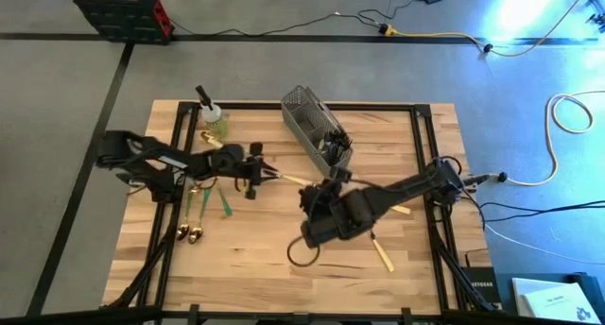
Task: Sort silverware
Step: Put the yellow table knife into the gray silverware organizer
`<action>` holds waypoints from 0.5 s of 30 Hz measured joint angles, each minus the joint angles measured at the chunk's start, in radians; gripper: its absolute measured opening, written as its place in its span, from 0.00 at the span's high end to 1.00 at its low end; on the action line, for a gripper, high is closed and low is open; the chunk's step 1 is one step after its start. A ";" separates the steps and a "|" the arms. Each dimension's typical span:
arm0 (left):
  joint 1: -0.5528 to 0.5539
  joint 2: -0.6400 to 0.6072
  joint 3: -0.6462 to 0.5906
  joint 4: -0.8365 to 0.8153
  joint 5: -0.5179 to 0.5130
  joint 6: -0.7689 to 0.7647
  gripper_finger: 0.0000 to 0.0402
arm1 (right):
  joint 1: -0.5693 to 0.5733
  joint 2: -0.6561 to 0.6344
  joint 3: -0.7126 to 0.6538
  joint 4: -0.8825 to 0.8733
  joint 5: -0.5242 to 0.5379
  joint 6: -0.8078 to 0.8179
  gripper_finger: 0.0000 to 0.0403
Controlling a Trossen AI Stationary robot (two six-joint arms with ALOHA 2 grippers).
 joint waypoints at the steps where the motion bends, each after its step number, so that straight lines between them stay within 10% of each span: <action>1: 0.002 0.029 0.014 0.000 0.000 0.007 0.79 | 0.008 0.003 -0.019 0.022 -0.015 0.019 0.69; 8: 0.003 0.188 0.126 0.006 -0.123 -0.027 0.79 | 0.011 0.009 -0.218 0.147 -0.095 0.031 0.69; 15: 0.000 0.239 0.207 -0.065 0.086 -0.064 0.78 | 0.018 0.009 -0.377 0.215 -0.267 0.089 0.69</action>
